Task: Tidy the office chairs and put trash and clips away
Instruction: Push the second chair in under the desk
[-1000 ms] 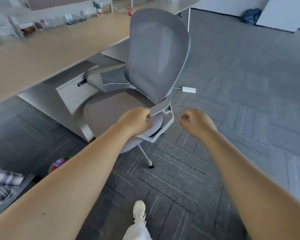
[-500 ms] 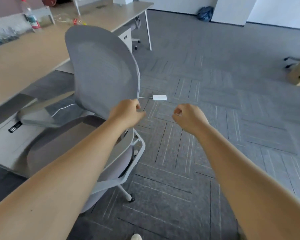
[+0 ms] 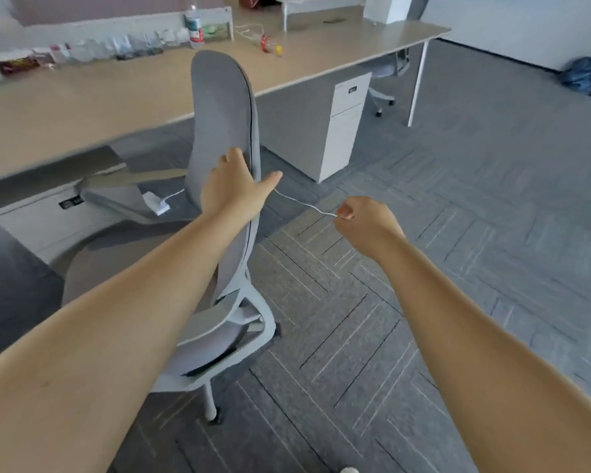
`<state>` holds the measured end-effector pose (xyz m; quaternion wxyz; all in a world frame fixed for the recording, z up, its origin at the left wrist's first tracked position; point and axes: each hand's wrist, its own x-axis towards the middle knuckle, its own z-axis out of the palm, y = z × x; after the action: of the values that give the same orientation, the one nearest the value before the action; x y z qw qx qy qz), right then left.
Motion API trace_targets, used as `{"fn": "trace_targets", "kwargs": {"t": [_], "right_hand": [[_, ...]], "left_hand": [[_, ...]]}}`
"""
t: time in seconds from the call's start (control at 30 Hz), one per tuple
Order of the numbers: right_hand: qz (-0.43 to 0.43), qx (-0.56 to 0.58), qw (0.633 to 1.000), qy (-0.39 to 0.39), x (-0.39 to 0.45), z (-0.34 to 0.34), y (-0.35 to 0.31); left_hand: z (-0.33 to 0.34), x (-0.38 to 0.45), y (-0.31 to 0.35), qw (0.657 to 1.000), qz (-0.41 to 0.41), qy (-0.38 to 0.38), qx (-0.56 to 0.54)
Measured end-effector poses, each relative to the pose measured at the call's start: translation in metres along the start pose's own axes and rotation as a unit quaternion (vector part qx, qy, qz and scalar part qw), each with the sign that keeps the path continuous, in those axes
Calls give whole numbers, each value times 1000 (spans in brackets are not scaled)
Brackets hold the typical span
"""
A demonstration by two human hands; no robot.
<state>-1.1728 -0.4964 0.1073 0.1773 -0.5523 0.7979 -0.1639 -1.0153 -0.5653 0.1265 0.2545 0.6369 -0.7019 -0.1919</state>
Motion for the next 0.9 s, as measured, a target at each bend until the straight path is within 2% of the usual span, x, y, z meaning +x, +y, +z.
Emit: {"fn": "trace_targets", "kwargs": {"t": [0.17, 0.3, 0.43, 0.63, 0.73, 0.9], "right_hand": [[-80, 4, 996, -46, 48, -23, 19], [-141, 0, 987, -77, 87, -24, 8], [-217, 19, 973, -76, 117, -18, -19], [-353, 47, 930, -91, 139, -9, -43], [-415, 74, 903, -85, 149, -9, -50], [-519, 7, 850, -87, 160, -19, -52]], "left_hand": [[18, 23, 26, 995, -78, 51, 18], [22, 35, 24, 992, -94, 75, 38], [23, 38, 22, 993, -95, 60, 31], [15, 21, 35, 986, -159, 37, 26], [13, 7, 39, 977, -202, 63, 37], [17, -22, 46, 944, -303, 122, 45]]}}
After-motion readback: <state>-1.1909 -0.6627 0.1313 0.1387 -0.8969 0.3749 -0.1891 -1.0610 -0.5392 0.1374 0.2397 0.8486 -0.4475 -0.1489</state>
